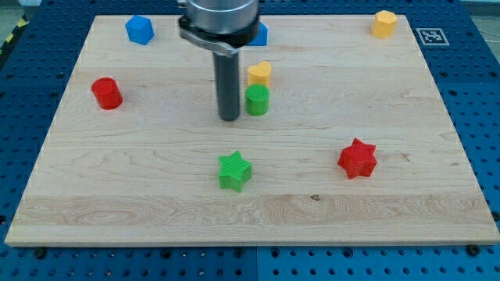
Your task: Move the green circle to the center right of the board
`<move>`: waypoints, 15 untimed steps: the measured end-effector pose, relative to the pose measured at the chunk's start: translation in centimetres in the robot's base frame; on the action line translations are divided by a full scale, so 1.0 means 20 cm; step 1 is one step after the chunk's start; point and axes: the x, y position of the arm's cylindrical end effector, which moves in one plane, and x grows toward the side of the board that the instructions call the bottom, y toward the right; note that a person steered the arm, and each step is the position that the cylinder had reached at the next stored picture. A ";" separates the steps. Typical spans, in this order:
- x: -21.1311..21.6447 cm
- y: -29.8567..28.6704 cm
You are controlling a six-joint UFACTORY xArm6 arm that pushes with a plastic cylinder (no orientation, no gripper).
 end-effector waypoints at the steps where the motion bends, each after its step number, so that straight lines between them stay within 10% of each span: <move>1: -0.08 -0.02; 10: 0.10 1.18; 15: 0.01 1.17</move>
